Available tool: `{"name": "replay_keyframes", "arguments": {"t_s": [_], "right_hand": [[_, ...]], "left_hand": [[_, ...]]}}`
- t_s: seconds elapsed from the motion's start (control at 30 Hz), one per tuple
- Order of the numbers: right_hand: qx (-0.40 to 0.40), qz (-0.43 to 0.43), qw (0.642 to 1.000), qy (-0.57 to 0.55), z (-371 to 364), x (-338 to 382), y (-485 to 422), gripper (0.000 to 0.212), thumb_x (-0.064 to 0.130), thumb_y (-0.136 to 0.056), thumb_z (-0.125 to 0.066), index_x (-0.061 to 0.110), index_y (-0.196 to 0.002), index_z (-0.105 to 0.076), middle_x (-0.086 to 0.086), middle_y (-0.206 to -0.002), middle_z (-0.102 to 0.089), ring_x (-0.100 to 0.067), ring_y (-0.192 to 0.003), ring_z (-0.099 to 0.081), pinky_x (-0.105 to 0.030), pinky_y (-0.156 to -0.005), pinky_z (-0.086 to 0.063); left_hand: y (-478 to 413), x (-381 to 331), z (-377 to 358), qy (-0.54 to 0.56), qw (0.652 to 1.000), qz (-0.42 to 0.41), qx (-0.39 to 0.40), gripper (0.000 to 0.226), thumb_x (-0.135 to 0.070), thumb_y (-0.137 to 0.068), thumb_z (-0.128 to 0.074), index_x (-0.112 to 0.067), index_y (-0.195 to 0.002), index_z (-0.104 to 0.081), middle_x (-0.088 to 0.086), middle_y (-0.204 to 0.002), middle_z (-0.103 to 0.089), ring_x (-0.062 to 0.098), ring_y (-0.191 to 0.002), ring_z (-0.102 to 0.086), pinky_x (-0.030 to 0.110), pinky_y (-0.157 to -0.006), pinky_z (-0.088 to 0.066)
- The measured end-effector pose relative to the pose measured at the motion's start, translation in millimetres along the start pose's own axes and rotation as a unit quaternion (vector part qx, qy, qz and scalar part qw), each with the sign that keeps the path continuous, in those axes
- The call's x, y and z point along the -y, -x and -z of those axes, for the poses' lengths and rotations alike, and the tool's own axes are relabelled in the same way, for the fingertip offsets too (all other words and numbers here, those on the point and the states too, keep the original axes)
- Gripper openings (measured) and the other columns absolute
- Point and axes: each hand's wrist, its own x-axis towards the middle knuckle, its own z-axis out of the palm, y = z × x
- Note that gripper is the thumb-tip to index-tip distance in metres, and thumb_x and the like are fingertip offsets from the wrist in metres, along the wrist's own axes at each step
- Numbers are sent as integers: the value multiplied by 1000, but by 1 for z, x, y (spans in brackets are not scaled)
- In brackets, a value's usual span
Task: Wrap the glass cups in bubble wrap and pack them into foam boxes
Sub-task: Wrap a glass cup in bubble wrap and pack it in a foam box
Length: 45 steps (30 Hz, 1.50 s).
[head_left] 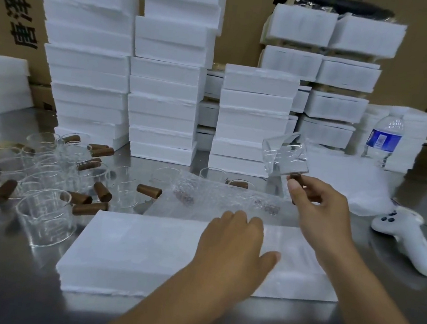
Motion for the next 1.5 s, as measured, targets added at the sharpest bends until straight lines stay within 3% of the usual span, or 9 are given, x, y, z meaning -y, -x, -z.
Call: {"name": "replay_keyframes", "arguments": {"t_s": [0.27, 0.43, 0.53, 0.63, 0.8, 0.93, 1.07, 1.2, 1.5], "right_hand": [[-5, -11, 1000, -15, 2, 0, -2, 17, 28, -90, -60, 42, -80, -60, -2, -95, -64, -8, -81, -58, -16, -72, -40], [-1, -16, 1000, -13, 1, 0, -2, 15, 27, -90, -60, 39, -81, -62, -4, -96, -63, -11, -82, -57, -21, -76, -40], [-3, -10, 1000, -13, 2, 3, -1, 17, 28, -90, -60, 41, -80, -60, -1, -97, -64, -11, -84, -57, -21, -77, -40], [-1, -5, 999, -33, 4, 4, -1, 13, 27, -91, -58, 38, -86, -63, 2, -97, -65, -6, -84, -59, -15, -76, -42], [33, 42, 995, -79, 7, 8, 0, 21, 19, -93, -54, 36, -88, -65, 5, -93, -62, 7, -71, -56, -6, -71, -42], [23, 110, 994, -3, 3, 12, 3, 25, 18, -91, -57, 42, -85, -61, 4, -86, -56, -1, -78, -54, -17, -78, -42], [12, 144, 985, 93, 0, 9, 5, 12, 17, -89, -60, 24, -93, -69, 3, -80, -47, 5, -78, -49, 0, -67, -34], [-8, 193, 950, 244, 5, 5, 5, 15, 17, -88, -63, 14, -100, -70, 6, -77, -43, -12, -73, -44, -21, -67, -35], [32, 301, 882, 362, 8, 16, 8, 15, 6, -75, -77, 8, -89, -74, -8, -71, -51, -27, -64, -47, -32, -62, -32]], "left_hand": [[-7, 17, -1, 28, 997, 64, -20, 60, -49, -88, -57, -27, -137, -31, -2, -125, -40, 18, -109, -50, 26, -81, -41], [-14, 25, 1, 12, 996, 70, -51, 33, -47, -93, -50, -32, -122, -50, -8, -113, -54, 15, -102, -54, 26, -71, -32], [-16, 26, 2, 27, 994, 66, -79, 19, -48, -94, -49, -36, -107, -55, -11, -84, -54, 13, -87, -55, 28, -64, -32], [-18, 30, 5, 84, 988, 73, -109, 13, -44, -93, -53, -35, -84, -55, -10, -57, -47, 10, -63, -52, 27, -55, -33], [-27, 48, 20, 268, 941, 154, -141, 22, -38, -88, -62, -30, -67, -59, -9, -55, -53, 7, -51, -50, 22, -50, -34], [-33, 57, 31, 385, 887, 204, -152, 21, -34, -90, -60, -25, -71, -64, -11, -48, -54, 2, -44, -48, 14, -43, -36], [-35, 61, 40, 436, 855, 209, -190, 20, -29, -91, -60, -21, -73, -63, -13, -42, -51, -2, -37, -46, 9, -40, -35], [-33, 62, 45, 456, 837, 197, -229, 17, -27, -91, -60, -22, -76, -65, -10, -50, -53, -3, -41, -48, 10, -39, -37], [-22, 56, 35, 436, 861, 95, -243, 16, -28, -89, -62, -32, -74, -66, -12, -57, -57, 4, -56, -53, 13, -59, -46]]}}
